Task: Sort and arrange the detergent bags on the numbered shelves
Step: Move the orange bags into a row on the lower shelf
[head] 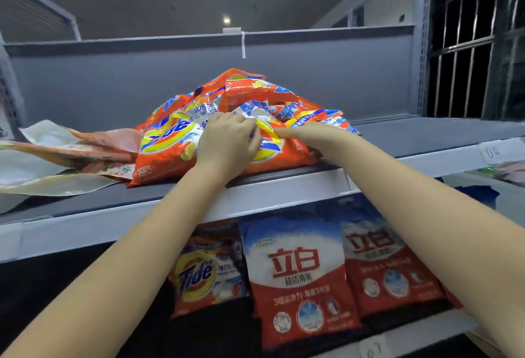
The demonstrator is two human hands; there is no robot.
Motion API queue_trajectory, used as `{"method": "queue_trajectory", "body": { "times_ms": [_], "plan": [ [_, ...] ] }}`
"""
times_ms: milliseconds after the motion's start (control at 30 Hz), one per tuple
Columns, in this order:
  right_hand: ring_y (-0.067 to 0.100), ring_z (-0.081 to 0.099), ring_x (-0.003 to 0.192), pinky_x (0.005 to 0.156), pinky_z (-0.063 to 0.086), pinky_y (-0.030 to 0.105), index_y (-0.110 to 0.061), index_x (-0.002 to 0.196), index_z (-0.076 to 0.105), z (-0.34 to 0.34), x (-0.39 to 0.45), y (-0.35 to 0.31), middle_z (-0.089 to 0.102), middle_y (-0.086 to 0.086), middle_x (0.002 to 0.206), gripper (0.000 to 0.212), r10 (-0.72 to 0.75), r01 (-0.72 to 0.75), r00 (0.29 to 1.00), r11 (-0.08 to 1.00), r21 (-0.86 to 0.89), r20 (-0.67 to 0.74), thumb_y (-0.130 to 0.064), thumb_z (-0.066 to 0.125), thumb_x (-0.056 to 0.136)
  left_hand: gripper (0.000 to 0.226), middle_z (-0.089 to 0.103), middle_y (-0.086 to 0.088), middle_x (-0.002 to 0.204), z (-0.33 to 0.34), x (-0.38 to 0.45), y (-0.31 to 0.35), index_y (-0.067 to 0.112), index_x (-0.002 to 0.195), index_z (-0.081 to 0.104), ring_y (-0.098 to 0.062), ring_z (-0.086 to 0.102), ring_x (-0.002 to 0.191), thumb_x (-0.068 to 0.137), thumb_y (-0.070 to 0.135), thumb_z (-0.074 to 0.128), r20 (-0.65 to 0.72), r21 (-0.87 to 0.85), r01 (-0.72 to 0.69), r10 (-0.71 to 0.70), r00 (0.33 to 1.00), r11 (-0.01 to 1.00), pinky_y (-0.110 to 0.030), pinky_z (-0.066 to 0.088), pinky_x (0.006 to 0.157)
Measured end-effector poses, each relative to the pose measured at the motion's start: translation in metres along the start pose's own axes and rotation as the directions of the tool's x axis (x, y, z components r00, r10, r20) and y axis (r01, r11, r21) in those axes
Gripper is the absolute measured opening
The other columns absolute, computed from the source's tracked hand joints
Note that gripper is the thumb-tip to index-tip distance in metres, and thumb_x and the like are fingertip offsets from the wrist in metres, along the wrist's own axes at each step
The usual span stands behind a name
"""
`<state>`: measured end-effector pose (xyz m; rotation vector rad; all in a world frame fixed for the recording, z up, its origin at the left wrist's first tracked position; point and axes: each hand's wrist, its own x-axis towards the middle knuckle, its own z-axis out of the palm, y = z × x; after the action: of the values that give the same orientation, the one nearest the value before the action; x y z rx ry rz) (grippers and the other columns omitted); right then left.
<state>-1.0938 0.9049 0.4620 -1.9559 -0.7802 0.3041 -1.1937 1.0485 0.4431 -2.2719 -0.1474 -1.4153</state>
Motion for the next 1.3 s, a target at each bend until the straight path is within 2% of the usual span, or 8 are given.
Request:
{"method": "queue_trajectory", "body": {
  "times_ms": [67, 200, 367, 533, 667, 767, 967, 1300],
  "plan": [
    [0.022, 0.056, 0.115, 0.100, 0.044, 0.035, -0.014, 0.132, 0.049, 0.001, 0.007, 0.002, 0.056, 0.001, 0.132, 0.061, -0.015, 0.007, 0.998, 0.992, 0.126, 0.065, -0.048, 0.064, 0.084, 0.037, 0.060, -0.007, 0.055, 0.001, 0.002, 0.000, 0.010, 0.060, 0.063, -0.028, 0.053, 0.053, 0.084, 0.025, 0.040, 0.011, -0.014, 0.015, -0.015, 1.000, 1.000, -0.030, 0.044, 0.061],
    [0.014, 0.063, 0.070, 0.054, 0.051, 0.019, -0.006, 0.108, 0.058, 0.010, 0.006, 0.003, 0.066, 0.004, 0.092, 0.033, -0.079, 0.074, 0.997, 0.961, 0.268, 0.008, -0.030, 0.067, 0.086, 0.043, 0.065, -0.009, 0.064, 0.000, -0.003, 0.000, 0.006, 0.072, 0.069, -0.030, 0.057, 0.061, 0.087, 0.028, 0.035, 0.043, -0.057, 0.030, -0.028, 0.999, 0.998, -0.034, 0.044, 0.068],
    [0.020, 0.066, 0.072, 0.071, 0.057, 0.033, 0.000, 0.114, 0.057, 0.003, 0.003, 0.013, 0.068, 0.013, 0.101, 0.037, -0.148, 0.186, 0.982, 0.881, 0.435, -0.122, -0.020, 0.068, 0.085, 0.043, 0.070, -0.014, 0.084, -0.009, -0.006, -0.001, 0.003, 0.093, 0.070, -0.033, 0.062, 0.076, 0.093, 0.031, 0.036, 0.021, -0.193, 0.070, -0.068, 0.997, 0.979, -0.038, 0.045, 0.070],
    [0.006, 0.067, 0.055, 0.053, 0.056, 0.022, -0.008, 0.097, 0.059, -0.033, -0.023, 0.039, 0.067, 0.004, 0.082, 0.013, -0.217, 0.325, 0.943, 0.771, 0.548, -0.255, -0.017, 0.063, 0.089, 0.051, 0.068, -0.012, 0.090, -0.016, -0.009, 0.011, 0.003, 0.095, 0.066, -0.030, 0.060, 0.084, 0.095, 0.039, 0.030, 0.194, -0.197, 0.211, -0.173, 0.966, 0.957, -0.034, 0.037, 0.068],
    [0.008, 0.069, 0.067, 0.066, 0.058, 0.028, -0.014, 0.090, 0.059, -0.057, -0.052, 0.068, 0.070, 0.000, 0.086, 0.007, -0.250, 0.425, 0.897, 0.711, 0.560, -0.364, -0.020, 0.062, 0.090, 0.046, 0.068, -0.007, 0.106, -0.025, -0.008, 0.047, 0.011, 0.109, 0.065, -0.024, 0.058, 0.100, 0.100, 0.043, 0.035, 0.344, -0.327, 0.415, -0.302, 0.889, 0.849, -0.030, 0.034, 0.072],
    [0.006, 0.070, 0.071, 0.062, 0.056, 0.023, -0.018, 0.091, 0.059, -0.067, -0.080, 0.087, 0.072, -0.007, 0.078, 0.002, -0.305, 0.500, 0.860, 0.660, 0.560, -0.408, -0.018, 0.061, 0.090, 0.042, 0.066, 0.000, 0.098, -0.038, -0.004, 0.081, 0.013, 0.109, 0.064, -0.012, 0.057, 0.087, 0.099, 0.044, 0.037, 0.383, -0.528, 0.556, -0.404, 0.830, 0.642, -0.024, 0.037, 0.071],
    [0.012, 0.071, 0.078, 0.063, 0.058, 0.025, -0.020, 0.093, 0.062, -0.055, -0.145, 0.129, 0.074, -0.003, 0.086, 0.028, -0.342, 0.483, 0.873, 0.500, 0.719, -0.348, -0.034, 0.067, 0.069, 0.032, 0.070, -0.001, 0.091, -0.066, -0.029, 0.126, 0.011, 0.114, 0.056, -0.009, 0.068, 0.067, 0.093, 0.035, 0.054, 0.721, -0.657, 0.722, -0.459, 0.519, -0.216, -0.021, 0.055, 0.058],
    [0.025, 0.069, 0.077, 0.067, 0.059, 0.036, -0.018, 0.086, 0.070, 0.050, -0.196, 0.211, 0.072, 0.015, 0.091, 0.067, -0.200, 0.018, 0.973, 0.556, 0.831, 0.113, -0.056, 0.089, 0.035, 0.027, 0.074, -0.008, 0.081, -0.116, -0.177, 0.148, 0.016, 0.092, 0.067, -0.019, 0.071, 0.069, 0.095, 0.037, 0.049, 0.761, -0.524, 0.775, -0.602, 0.241, -0.353, -0.030, 0.057, 0.062]
  ]
}}
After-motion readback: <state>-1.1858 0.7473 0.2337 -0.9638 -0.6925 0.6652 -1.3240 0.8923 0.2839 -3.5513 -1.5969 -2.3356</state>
